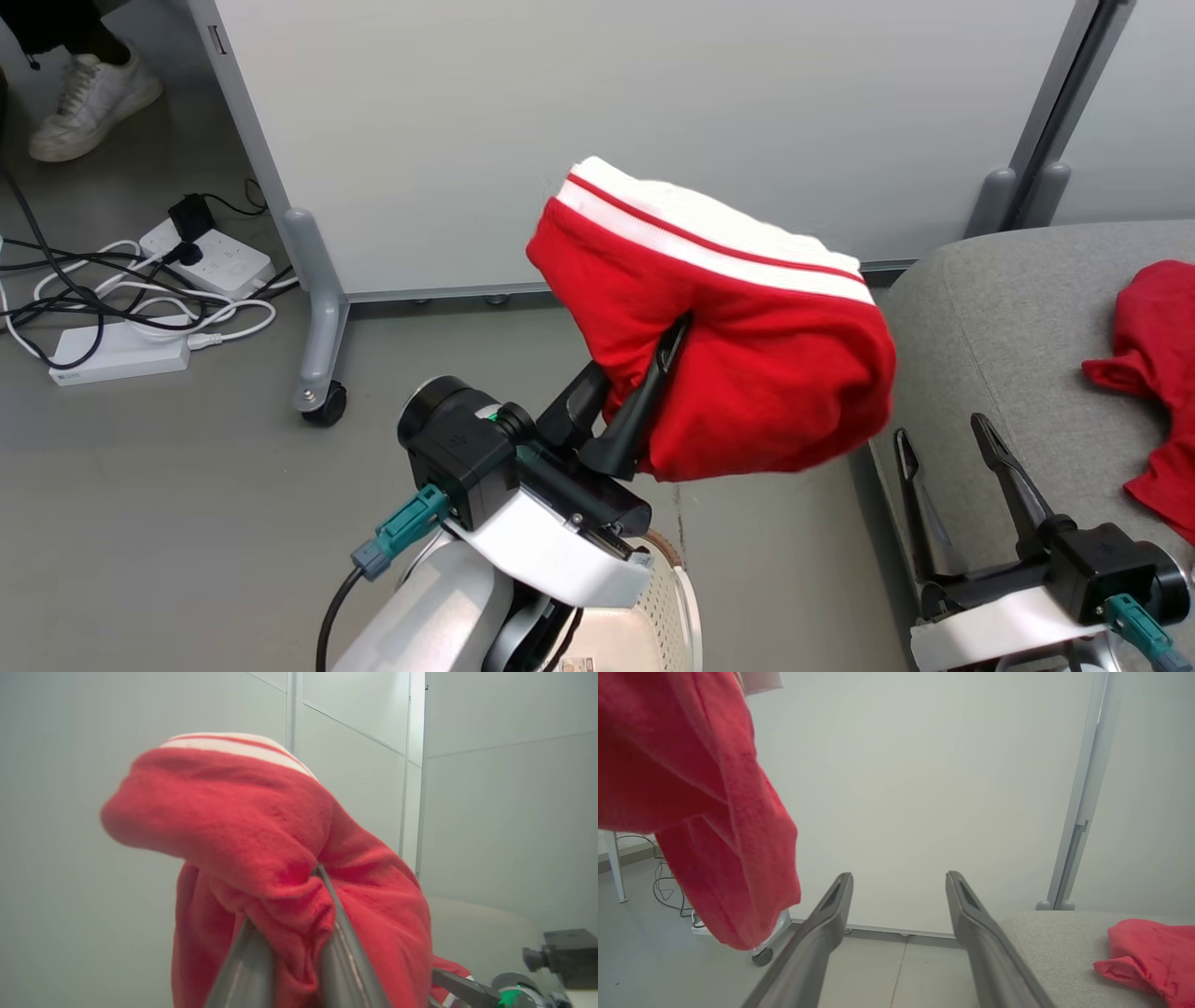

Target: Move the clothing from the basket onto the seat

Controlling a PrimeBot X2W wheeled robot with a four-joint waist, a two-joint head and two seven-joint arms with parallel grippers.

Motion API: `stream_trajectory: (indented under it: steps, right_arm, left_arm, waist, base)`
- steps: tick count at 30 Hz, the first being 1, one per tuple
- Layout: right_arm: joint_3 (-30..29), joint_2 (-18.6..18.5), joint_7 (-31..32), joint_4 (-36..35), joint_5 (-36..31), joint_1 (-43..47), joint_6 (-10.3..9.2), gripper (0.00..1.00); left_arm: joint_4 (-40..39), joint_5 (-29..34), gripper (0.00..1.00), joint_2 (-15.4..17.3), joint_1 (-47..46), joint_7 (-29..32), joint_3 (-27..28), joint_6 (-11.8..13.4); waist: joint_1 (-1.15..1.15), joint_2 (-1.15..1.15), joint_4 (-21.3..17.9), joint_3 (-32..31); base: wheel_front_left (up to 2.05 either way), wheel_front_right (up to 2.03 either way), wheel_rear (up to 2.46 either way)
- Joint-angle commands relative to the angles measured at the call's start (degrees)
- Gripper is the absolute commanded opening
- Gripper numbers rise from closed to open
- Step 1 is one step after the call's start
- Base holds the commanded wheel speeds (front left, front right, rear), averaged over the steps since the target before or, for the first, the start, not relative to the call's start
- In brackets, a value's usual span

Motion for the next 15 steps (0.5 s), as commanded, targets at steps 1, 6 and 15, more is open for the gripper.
stream_trajectory:
  steps: [1,6,15]
  right_arm:
    - [0.01,-0.39,-0.26,0.22,0.38,-0.10,0.01,1.00]
    - [-0.09,-0.28,-0.26,0.32,0.44,-0.33,0.01,1.00]
    - [-0.51,-0.46,-0.26,0.53,0.35,-0.58,0.01,1.00]
  left_arm:
    - [-0.31,-0.44,0.00,0.24,0.46,-0.10,0.12,-0.15]
    - [-0.66,-0.67,0.00,0.22,0.92,-0.10,0.17,0.08]
    - [-0.43,-0.72,0.00,0.22,0.36,-0.10,0.94,-0.04]
  waist:
    - [0.00,0.00,-0.15,0.04]
    - [0.00,0.00,-0.64,0.37]
    - [0.00,0.00,-0.42,0.40]
  base:
    - [0.00,0.00,0.00]
    - [0.00,0.00,0.00]
    - [0.00,0.00,0.00]
